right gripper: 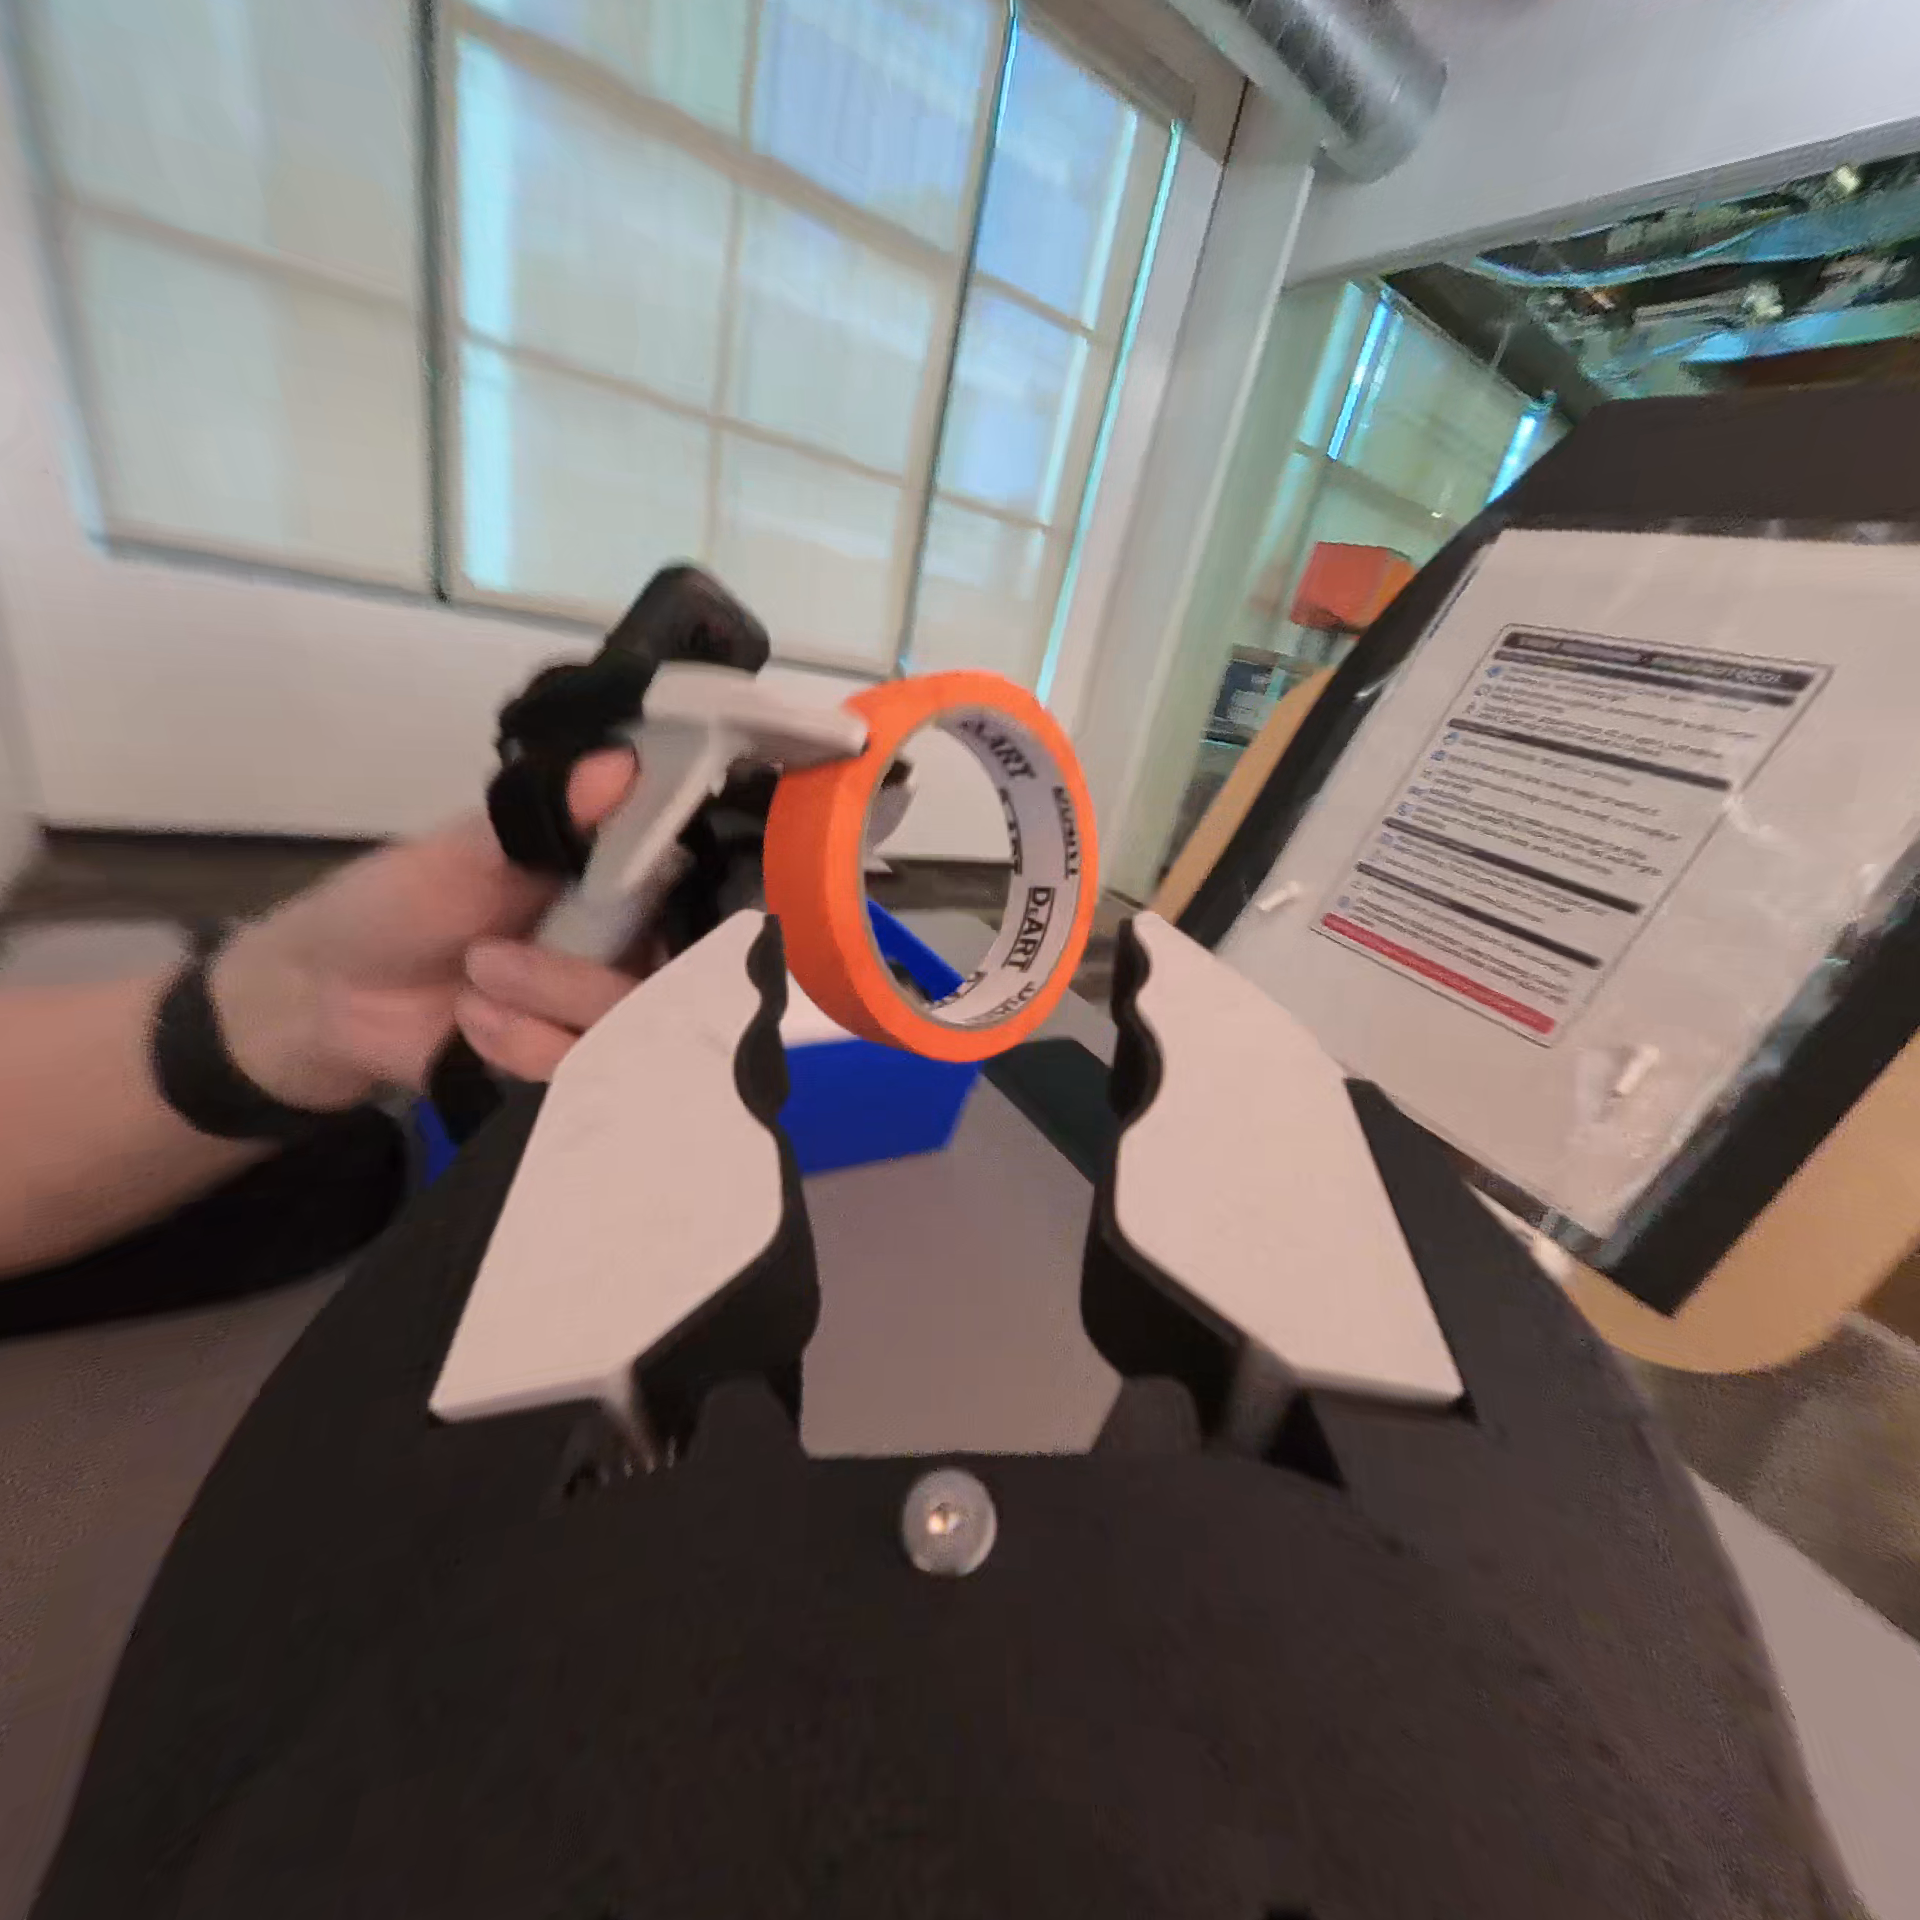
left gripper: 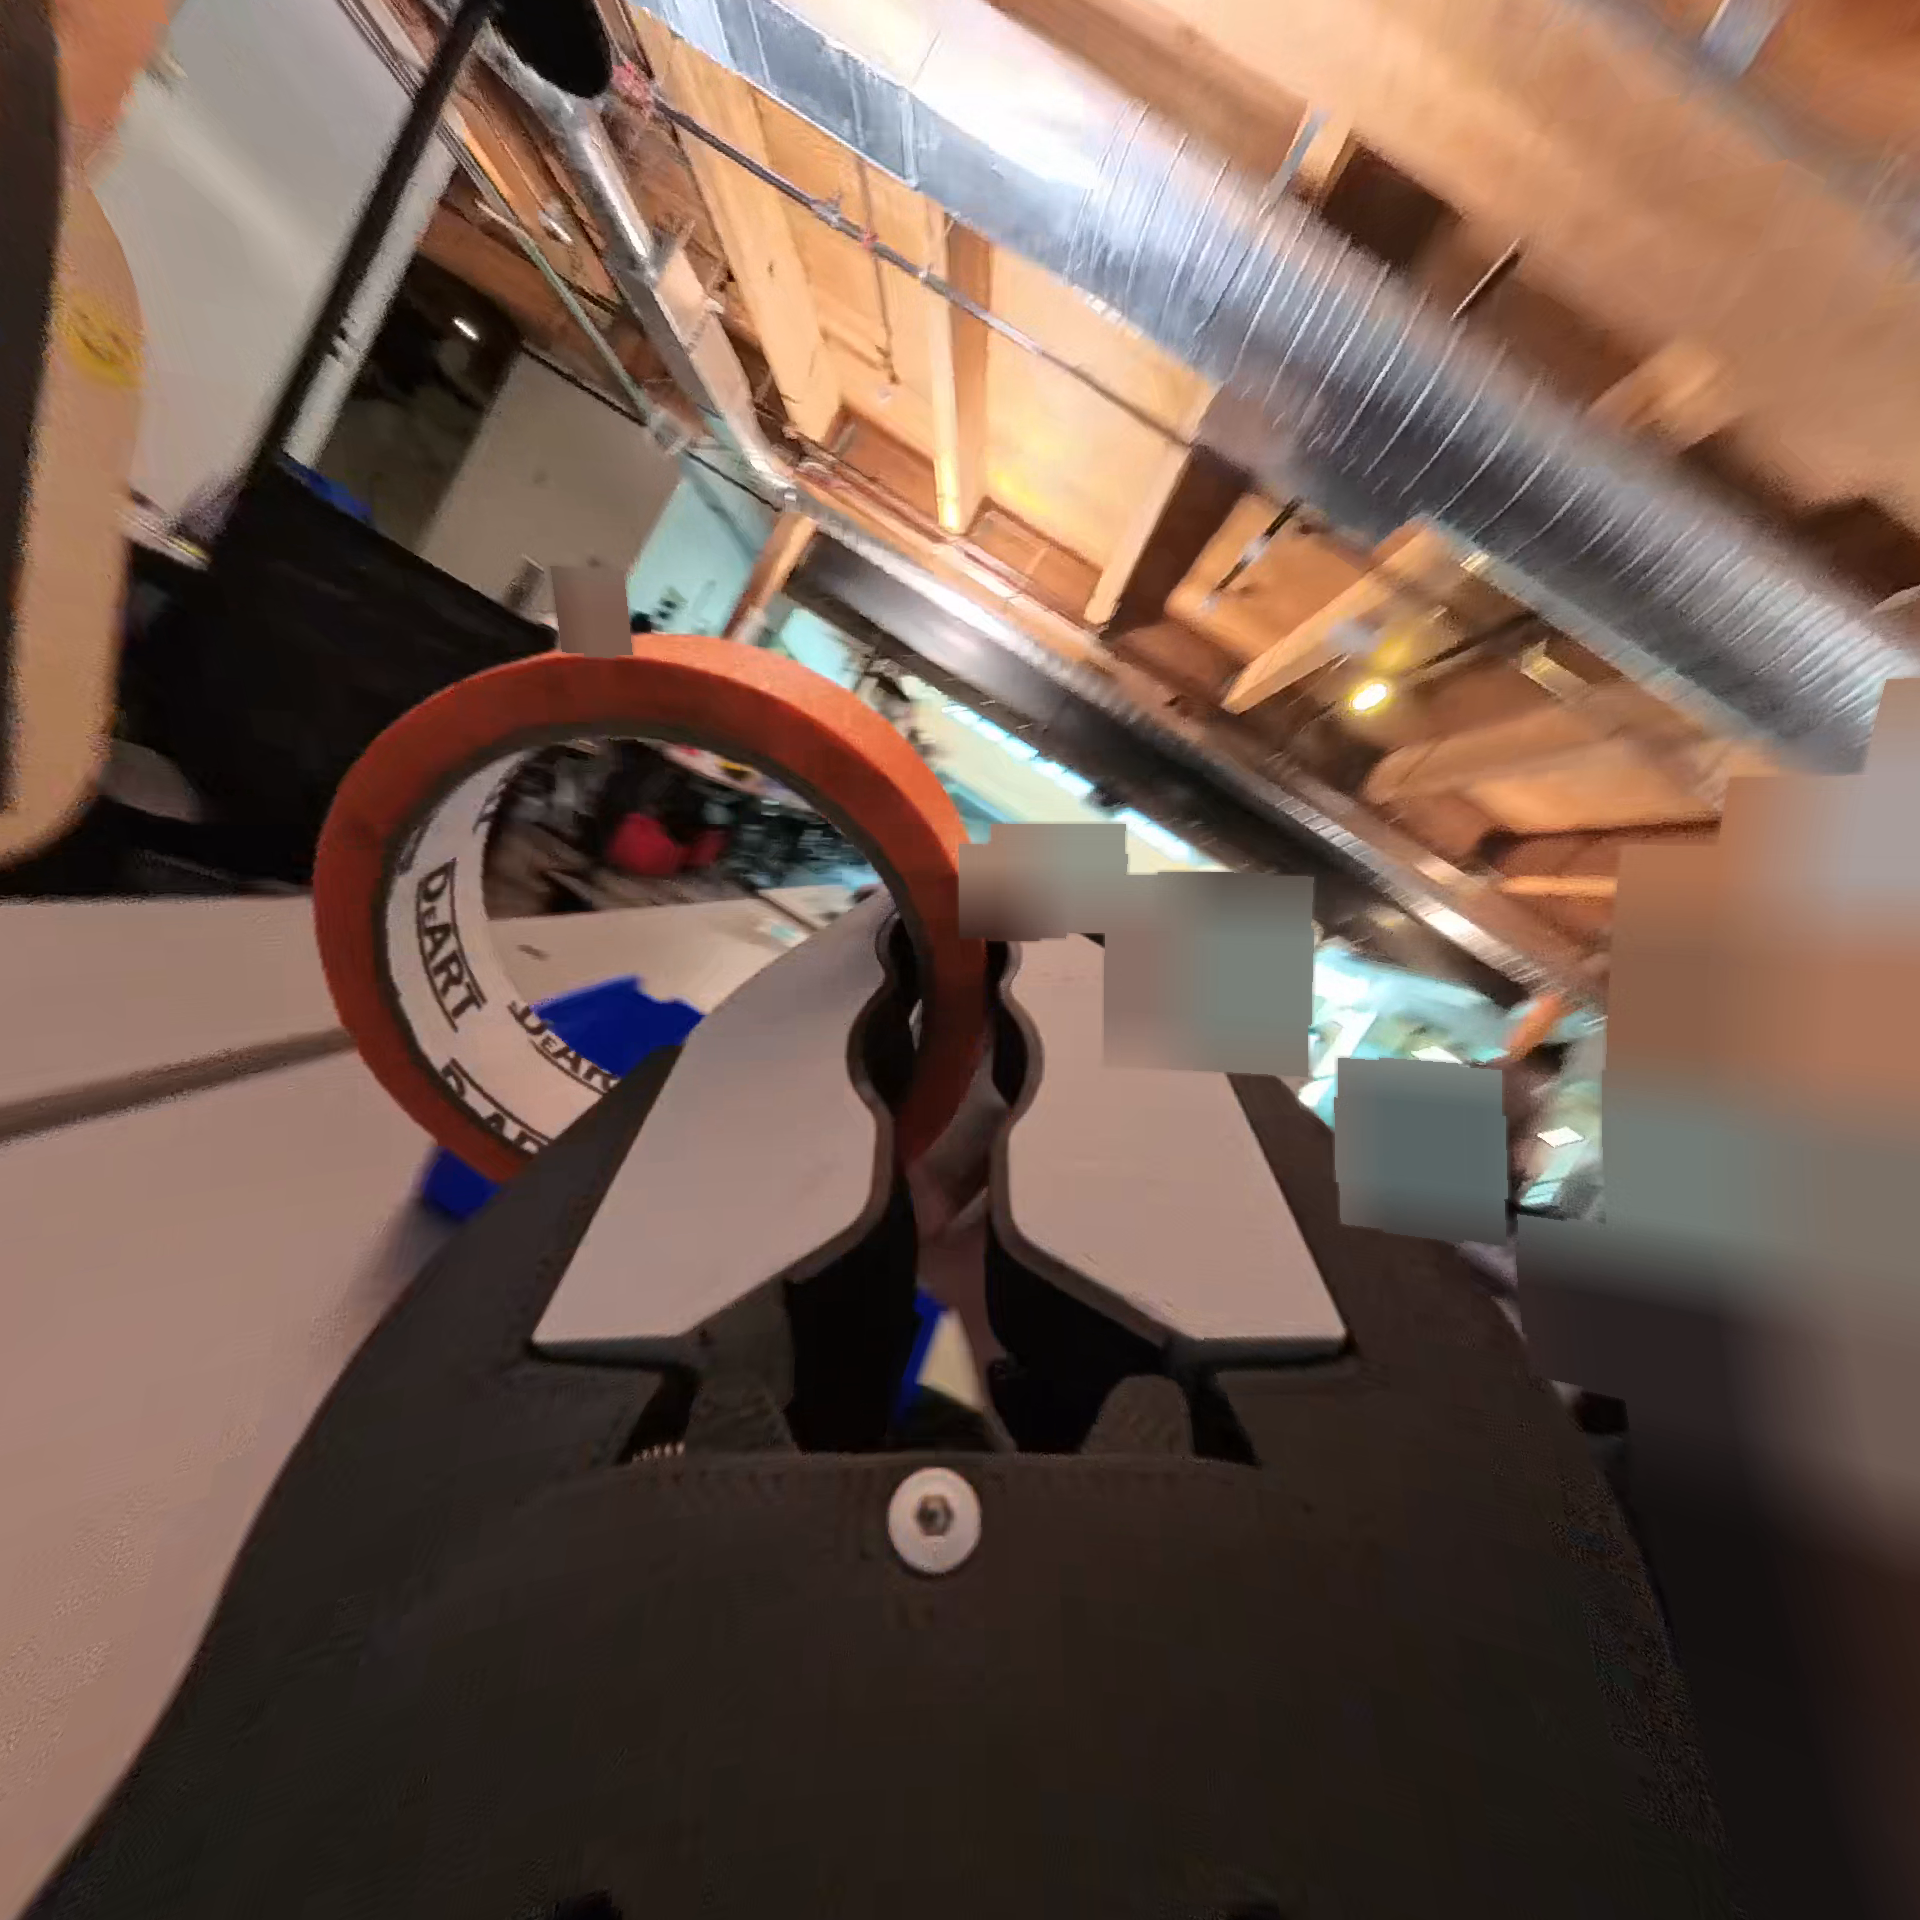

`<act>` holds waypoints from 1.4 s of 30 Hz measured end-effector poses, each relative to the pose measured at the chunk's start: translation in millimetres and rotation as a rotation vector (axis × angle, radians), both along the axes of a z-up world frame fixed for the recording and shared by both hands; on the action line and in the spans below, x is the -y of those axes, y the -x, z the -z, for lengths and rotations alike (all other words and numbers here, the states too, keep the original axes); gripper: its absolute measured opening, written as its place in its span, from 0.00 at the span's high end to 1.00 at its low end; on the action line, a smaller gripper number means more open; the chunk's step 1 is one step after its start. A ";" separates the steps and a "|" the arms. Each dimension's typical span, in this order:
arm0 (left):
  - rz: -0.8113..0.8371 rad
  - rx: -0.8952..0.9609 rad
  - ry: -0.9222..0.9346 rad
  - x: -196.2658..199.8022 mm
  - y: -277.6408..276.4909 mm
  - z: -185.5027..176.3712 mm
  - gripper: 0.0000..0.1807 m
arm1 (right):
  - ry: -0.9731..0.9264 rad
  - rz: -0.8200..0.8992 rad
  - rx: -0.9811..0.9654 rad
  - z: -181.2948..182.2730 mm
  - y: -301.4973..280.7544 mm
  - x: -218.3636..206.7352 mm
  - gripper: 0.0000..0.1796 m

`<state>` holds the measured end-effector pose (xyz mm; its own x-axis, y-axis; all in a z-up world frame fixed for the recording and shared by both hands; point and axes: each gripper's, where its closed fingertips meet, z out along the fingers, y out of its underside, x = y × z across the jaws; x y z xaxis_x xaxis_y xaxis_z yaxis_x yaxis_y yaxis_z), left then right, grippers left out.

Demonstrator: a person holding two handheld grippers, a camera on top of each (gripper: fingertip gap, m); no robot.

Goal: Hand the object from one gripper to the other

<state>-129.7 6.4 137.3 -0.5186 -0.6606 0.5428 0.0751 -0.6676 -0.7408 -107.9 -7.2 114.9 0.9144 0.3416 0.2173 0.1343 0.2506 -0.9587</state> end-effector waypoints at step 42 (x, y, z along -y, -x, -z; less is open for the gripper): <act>0.202 -0.236 -1.152 84.1 0.4 105.8 0.84 | 0.716 -0.488 0.361 84.8 22.6 72.0 0.83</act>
